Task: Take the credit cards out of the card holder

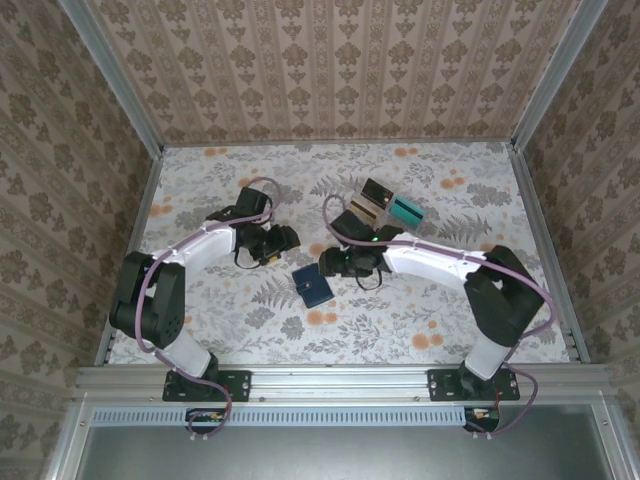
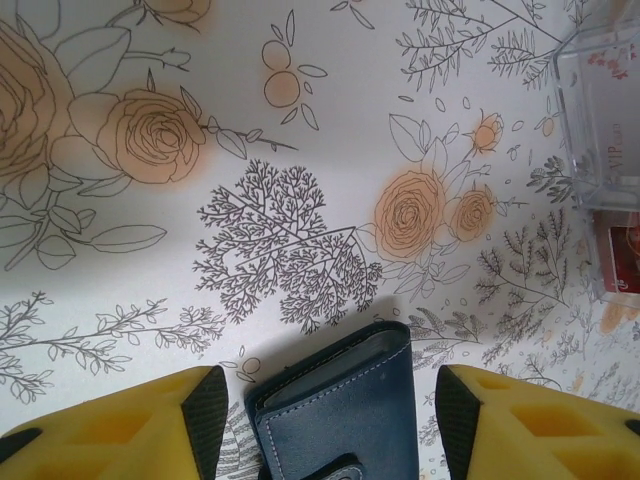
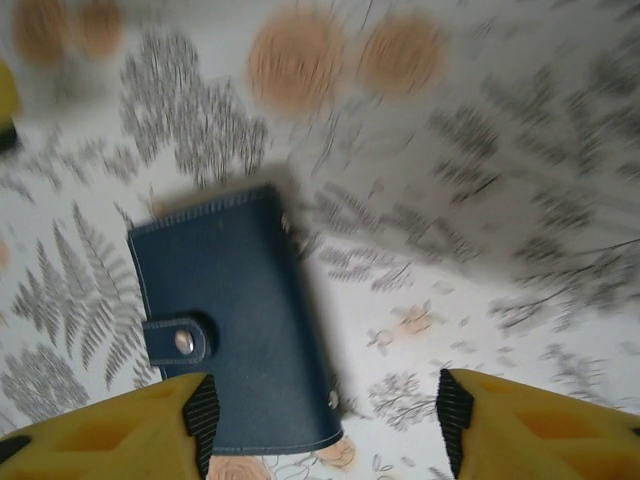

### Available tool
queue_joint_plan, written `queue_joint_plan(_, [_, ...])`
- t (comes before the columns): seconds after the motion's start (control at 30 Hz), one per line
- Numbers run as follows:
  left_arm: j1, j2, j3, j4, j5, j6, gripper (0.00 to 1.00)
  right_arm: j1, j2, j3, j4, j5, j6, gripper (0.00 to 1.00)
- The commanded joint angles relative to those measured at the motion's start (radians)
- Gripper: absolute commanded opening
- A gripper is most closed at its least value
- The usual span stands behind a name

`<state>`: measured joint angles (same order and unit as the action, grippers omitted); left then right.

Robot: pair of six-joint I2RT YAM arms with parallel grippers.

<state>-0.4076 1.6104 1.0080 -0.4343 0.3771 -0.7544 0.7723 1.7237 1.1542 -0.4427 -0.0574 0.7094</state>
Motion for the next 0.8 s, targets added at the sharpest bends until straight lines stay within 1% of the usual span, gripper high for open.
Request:
queue_joint_plan(0.0, [0.015, 0.017, 0.018, -0.034, -0.016, 0.034, 0.60, 0.044, 0.061, 0.062, -0.075, -0.027, -0.024, 0.56])
queue_joint_plan(0.13, [0.038, 0.003, -0.007, -0.036, -0.021, 0.036, 0.60, 0.085, 0.119, 0.106, -0.153, 0.015, -0.050, 0.55])
queue_joint_plan(0.23, [0.070, -0.021, -0.038, -0.035, -0.025, 0.037, 0.60, 0.121, 0.144, 0.148, -0.204, 0.076, -0.074, 0.57])
queue_joint_plan(0.3, [0.098, -0.044, -0.063, -0.035, -0.030, 0.038, 0.60, 0.148, 0.163, 0.189, -0.242, 0.120, -0.098, 0.62])
queue_joint_plan(0.37, [0.134, -0.068, -0.086, -0.028, -0.022, 0.034, 0.60, 0.176, 0.195, 0.243, -0.292, 0.182, -0.115, 0.70])
queue_joint_plan(0.4, [0.148, -0.077, -0.096, -0.023, -0.014, 0.032, 0.61, 0.186, 0.213, 0.265, -0.314, 0.206, -0.121, 0.72])
queue_joint_plan(0.57, [0.212, -0.117, -0.125, -0.031, 0.000, 0.040, 0.61, 0.227, 0.293, 0.350, -0.391, 0.262, -0.148, 0.83])
queue_joint_plan(0.67, [0.229, -0.129, -0.129, -0.040, -0.001, 0.048, 0.61, 0.230, 0.320, 0.370, -0.408, 0.270, -0.149, 0.87])
queue_joint_plan(0.77, [0.235, -0.128, -0.129, -0.040, 0.000, 0.051, 0.62, 0.228, 0.334, 0.379, -0.425, 0.292, -0.140, 0.88])
